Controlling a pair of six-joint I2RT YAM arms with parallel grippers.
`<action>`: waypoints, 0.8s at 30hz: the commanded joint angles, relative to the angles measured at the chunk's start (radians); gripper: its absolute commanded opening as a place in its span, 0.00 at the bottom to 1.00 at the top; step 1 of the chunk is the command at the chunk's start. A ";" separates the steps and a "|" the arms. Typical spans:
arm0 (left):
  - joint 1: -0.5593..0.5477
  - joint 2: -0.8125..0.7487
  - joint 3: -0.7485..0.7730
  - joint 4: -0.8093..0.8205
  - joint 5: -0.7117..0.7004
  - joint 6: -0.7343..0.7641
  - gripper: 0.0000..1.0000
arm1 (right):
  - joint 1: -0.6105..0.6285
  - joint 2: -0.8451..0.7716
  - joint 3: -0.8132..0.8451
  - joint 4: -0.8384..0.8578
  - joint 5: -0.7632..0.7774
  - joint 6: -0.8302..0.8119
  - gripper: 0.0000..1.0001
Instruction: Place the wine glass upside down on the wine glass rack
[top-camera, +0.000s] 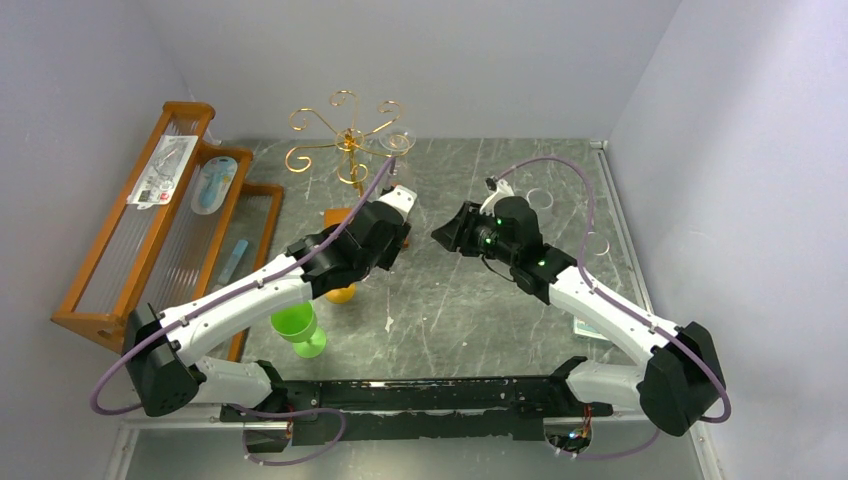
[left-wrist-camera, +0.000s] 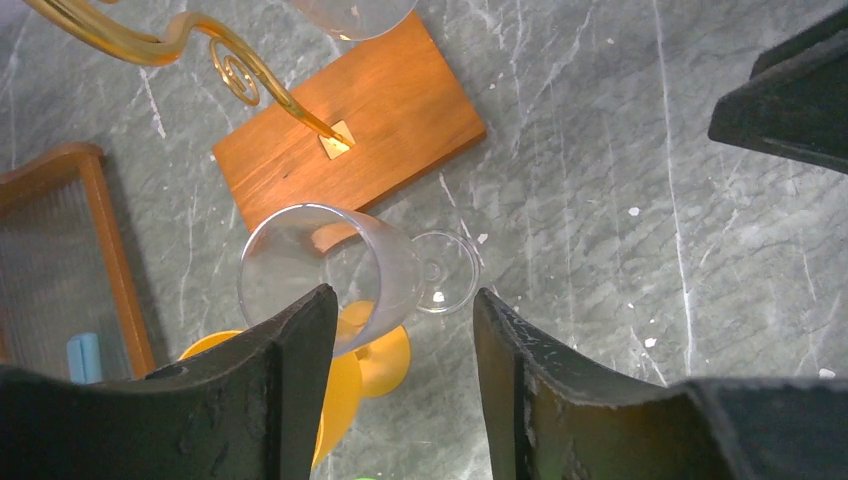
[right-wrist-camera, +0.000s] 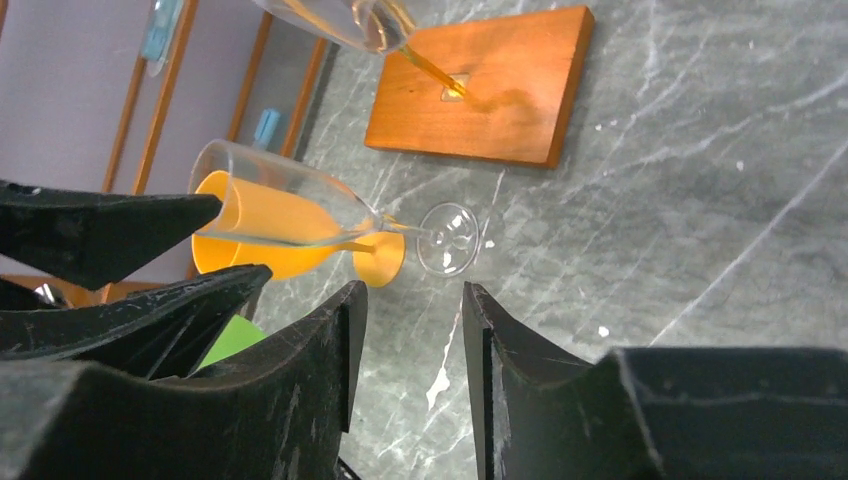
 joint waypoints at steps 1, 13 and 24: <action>-0.005 0.015 -0.008 -0.078 0.002 -0.029 0.56 | 0.016 0.006 0.017 -0.084 0.063 0.113 0.43; -0.005 0.053 -0.001 -0.148 0.098 -0.046 0.45 | 0.099 0.021 0.034 -0.115 0.106 0.184 0.43; -0.005 0.077 -0.002 -0.173 0.088 -0.029 0.48 | 0.122 0.024 0.045 -0.117 0.115 0.201 0.43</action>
